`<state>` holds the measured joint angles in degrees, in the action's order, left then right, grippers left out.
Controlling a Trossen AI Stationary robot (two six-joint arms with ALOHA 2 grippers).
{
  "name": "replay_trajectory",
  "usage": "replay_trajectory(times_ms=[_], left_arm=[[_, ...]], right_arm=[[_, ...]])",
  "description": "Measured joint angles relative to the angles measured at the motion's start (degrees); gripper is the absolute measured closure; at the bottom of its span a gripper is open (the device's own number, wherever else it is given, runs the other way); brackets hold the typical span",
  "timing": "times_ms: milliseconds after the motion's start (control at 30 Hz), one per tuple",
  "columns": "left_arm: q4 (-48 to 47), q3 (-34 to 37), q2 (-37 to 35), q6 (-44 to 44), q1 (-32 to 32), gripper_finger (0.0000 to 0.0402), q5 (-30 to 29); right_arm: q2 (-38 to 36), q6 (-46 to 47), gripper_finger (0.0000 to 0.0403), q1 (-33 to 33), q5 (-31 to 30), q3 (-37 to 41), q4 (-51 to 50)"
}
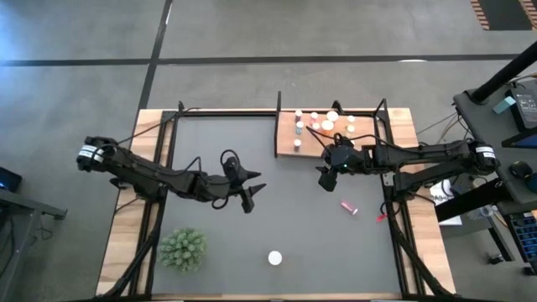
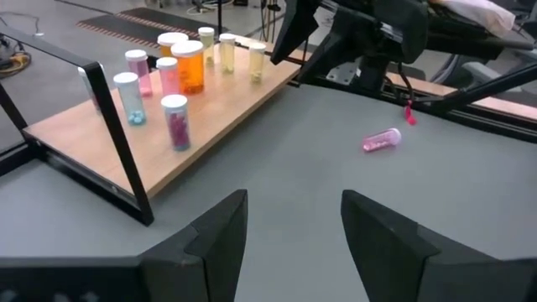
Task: Pick and place medicine bottles onto shelf by color
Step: Put the pink pill bottle on the shelf aligned with the other pink pill bottles
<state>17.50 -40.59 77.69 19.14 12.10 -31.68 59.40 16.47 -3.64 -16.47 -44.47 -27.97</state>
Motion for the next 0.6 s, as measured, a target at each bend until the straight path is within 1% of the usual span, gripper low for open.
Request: replay_trajectory(times_ms=[267, 367, 500, 600], left_arm=[[-0.01, -0.01, -0.09, -0.38, 0.00, 0.0224, 0.00], [-0.01, -0.01, -0.09, -0.39, 0.00, 0.0224, 0.01], [-0.01, -0.01, -0.09, -1.49, 0.00, 0.0224, 0.00], [0.01, -0.01, -0.09, -2.67, -0.04, 0.0224, 0.00]], right_arm=[[0.00, -0.42, 0.0200, -0.01, -0.01, 0.00, 0.10], [0.24, -4.47, 0.0200, -0.80, 0.01, 0.00, 2.20], [0.33, -12.53, 0.0200, -1.72, -0.05, 0.00, 5.96], [0.33, -14.88, 0.0200, -1.66, 0.00, -0.01, 6.95]])
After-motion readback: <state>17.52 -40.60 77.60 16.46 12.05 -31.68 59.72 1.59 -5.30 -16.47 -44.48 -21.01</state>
